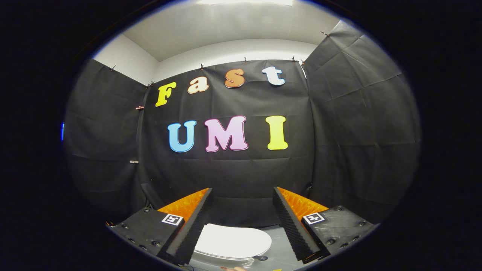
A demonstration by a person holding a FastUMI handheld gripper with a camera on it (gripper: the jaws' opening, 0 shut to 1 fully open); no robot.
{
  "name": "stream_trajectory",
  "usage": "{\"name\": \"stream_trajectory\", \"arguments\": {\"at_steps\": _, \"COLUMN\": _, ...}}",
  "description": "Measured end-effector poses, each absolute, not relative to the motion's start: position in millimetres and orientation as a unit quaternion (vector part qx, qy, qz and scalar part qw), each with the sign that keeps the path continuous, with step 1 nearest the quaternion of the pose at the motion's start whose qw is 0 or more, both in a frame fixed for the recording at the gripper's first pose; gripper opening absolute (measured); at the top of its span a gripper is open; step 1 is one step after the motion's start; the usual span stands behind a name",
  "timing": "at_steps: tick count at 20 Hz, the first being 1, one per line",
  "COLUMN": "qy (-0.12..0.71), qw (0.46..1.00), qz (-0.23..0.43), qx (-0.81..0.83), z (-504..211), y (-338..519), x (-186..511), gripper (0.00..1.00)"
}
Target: Open the toilet lid.
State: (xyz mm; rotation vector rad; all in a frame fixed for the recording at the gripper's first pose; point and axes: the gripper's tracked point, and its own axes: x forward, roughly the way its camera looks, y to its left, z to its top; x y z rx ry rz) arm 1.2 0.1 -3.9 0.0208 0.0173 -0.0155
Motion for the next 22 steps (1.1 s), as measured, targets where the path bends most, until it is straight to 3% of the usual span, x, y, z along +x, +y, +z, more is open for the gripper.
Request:
{"name": "stream_trajectory", "arguments": {"at_steps": 9, "qy": 0.027, "qw": 0.998, "qz": -0.037, "qx": 0.037, "z": -24, "y": -16, "x": 20, "gripper": 0.99}}
{"name": "stream_trajectory", "arguments": {"at_steps": 22, "qy": 0.137, "qw": 0.98, "qz": -0.101, "qx": 0.104, "z": -132, "y": -54, "x": 55, "gripper": 0.99}}
